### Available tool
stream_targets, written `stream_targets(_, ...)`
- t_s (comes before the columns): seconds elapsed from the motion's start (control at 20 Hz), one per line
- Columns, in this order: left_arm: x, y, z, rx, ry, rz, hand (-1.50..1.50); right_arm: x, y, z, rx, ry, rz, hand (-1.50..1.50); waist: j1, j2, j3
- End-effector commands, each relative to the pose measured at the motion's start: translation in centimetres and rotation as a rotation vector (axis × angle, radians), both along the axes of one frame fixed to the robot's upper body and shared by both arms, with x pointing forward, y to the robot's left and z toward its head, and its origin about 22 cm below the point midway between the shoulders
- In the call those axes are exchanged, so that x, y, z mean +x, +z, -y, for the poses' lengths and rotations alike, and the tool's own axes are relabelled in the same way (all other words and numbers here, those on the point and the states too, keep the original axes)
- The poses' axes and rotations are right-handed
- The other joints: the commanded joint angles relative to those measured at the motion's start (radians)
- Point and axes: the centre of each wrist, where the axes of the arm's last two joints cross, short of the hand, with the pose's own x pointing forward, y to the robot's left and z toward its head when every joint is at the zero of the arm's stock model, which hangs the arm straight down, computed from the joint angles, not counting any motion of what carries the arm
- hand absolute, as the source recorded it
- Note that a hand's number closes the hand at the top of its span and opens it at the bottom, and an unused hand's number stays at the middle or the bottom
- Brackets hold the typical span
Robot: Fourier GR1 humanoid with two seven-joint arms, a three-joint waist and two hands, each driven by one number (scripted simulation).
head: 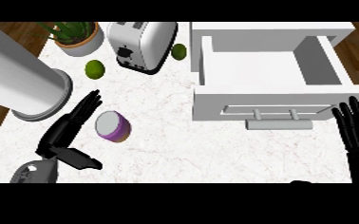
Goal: Pick up the can, place it into the drawer and close the drawer
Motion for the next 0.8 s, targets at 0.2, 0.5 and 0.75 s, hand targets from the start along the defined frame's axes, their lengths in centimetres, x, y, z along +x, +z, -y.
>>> stream_targets(0.2,-0.2,-1.9,-1.0,0.003,0.026,-0.033,-1.5,-0.9,1.7,-0.1,0.016,0.015,0.0,-1.5,0.0,0.0,0.0)
stream_targets(0.5,1.5,-2.3,-2.3,0.014,0.023,-0.06,-1.5,1.1,2.1,-0.3,0.008,0.011,0.025,-1.5,0.0,0.001,0.0)
stream_targets(0.75,1.3,-4.6,0.6,-0.018,0.029,-0.057,-1.5,0.4,1.1,-0.9,-0.001,-0.006,0.015,-1.5,0.0,0.0,0.0)
